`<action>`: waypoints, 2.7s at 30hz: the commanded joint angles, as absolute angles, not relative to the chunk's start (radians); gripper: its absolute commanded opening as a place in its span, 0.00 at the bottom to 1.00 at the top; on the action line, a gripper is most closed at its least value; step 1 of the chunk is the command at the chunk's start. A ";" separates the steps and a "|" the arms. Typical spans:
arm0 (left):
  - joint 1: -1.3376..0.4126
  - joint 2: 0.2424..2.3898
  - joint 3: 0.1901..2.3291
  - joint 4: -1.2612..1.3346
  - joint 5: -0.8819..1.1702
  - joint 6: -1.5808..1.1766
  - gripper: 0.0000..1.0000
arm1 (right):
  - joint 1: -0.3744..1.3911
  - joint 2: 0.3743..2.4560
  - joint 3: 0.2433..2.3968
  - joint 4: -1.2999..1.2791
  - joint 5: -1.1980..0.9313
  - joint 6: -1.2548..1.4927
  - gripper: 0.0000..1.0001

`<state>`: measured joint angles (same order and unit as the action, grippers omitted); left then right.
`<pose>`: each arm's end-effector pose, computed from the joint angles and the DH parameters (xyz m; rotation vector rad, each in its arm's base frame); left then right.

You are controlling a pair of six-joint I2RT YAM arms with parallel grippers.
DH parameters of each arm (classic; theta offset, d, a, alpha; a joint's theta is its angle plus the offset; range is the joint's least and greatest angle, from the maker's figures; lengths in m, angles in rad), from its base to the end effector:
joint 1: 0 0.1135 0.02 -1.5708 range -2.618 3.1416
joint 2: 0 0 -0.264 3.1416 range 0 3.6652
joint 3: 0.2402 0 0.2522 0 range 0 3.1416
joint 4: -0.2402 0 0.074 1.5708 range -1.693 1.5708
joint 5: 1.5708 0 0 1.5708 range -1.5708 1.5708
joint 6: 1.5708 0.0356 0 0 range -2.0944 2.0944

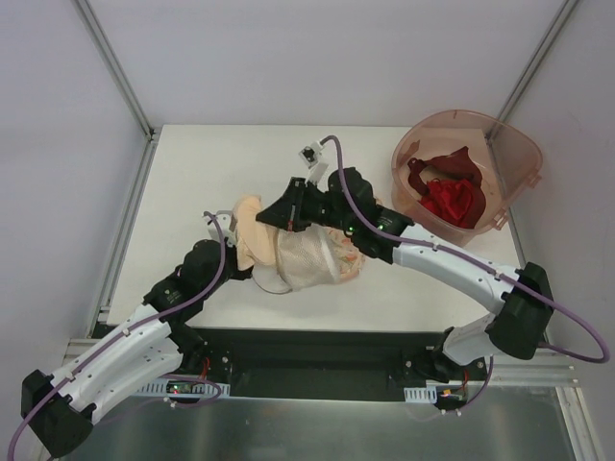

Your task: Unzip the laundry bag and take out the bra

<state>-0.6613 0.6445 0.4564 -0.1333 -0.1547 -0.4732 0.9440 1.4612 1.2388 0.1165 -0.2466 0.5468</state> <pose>0.1331 -0.0966 0.2508 0.0741 1.9360 -0.6230 0.1990 0.2895 0.3689 -0.5655 1.7680 1.2933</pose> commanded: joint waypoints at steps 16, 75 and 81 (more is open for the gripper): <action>-0.664 0.600 0.460 -0.117 -0.135 -0.462 0.00 | 0.793 1.262 1.128 0.428 -0.296 0.684 0.01; -0.666 0.641 0.652 -0.276 -0.179 -0.327 0.00 | 0.758 1.448 1.210 0.641 -0.384 0.887 0.01; -0.666 0.604 0.653 -0.284 -0.213 -0.299 0.00 | 0.761 1.445 1.123 0.562 -0.358 0.836 0.01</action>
<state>-0.6613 0.6361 0.6476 -0.2790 -0.1871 -0.3317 0.7567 1.4868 1.1587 0.5751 -0.3790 0.8898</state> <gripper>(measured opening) 0.014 0.031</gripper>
